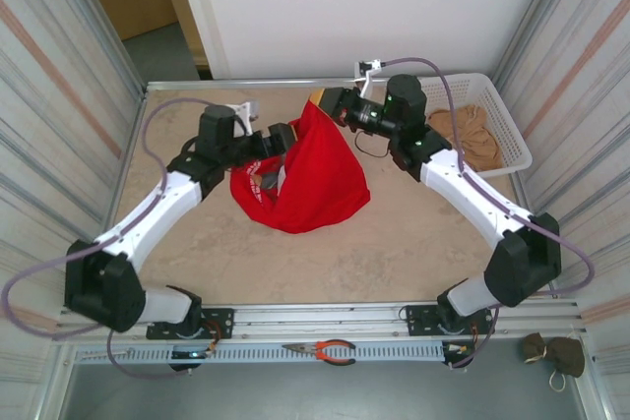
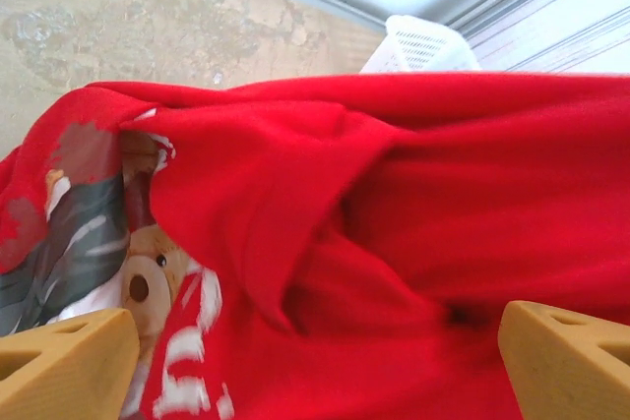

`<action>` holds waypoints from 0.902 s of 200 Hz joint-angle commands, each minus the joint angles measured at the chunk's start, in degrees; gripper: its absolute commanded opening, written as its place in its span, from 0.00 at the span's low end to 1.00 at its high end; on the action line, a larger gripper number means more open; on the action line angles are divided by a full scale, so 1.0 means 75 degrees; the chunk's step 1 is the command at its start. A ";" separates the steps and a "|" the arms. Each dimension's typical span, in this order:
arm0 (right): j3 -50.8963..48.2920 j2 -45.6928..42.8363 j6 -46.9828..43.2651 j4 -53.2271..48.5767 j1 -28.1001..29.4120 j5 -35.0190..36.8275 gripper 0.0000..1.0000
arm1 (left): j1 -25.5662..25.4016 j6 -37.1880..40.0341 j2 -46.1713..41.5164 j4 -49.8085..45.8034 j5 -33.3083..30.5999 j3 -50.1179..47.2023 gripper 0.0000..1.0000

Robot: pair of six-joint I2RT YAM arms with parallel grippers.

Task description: Fold the inside-out t-shirt

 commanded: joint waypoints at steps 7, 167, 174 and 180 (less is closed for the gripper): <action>-0.0286 -0.0702 -0.0254 0.0230 -0.0058 0.0022 0.00 | -0.0221 0.0403 0.0957 -0.0016 -0.0265 0.0500 0.93; -0.1386 -0.3210 -0.1449 -0.2181 -0.2365 -0.0123 0.00 | 0.0313 0.0183 -0.0672 -0.0111 0.1139 0.2259 0.00; -0.1828 -0.3430 -0.1368 -0.2017 -0.2266 0.0016 0.00 | 0.0314 0.0242 -0.0803 -0.0115 0.1126 0.1825 0.00; -0.2259 -0.3584 -0.1292 -0.1859 -0.2184 0.0113 0.00 | 0.0313 0.0309 -0.0920 -0.0145 0.1087 0.1439 0.00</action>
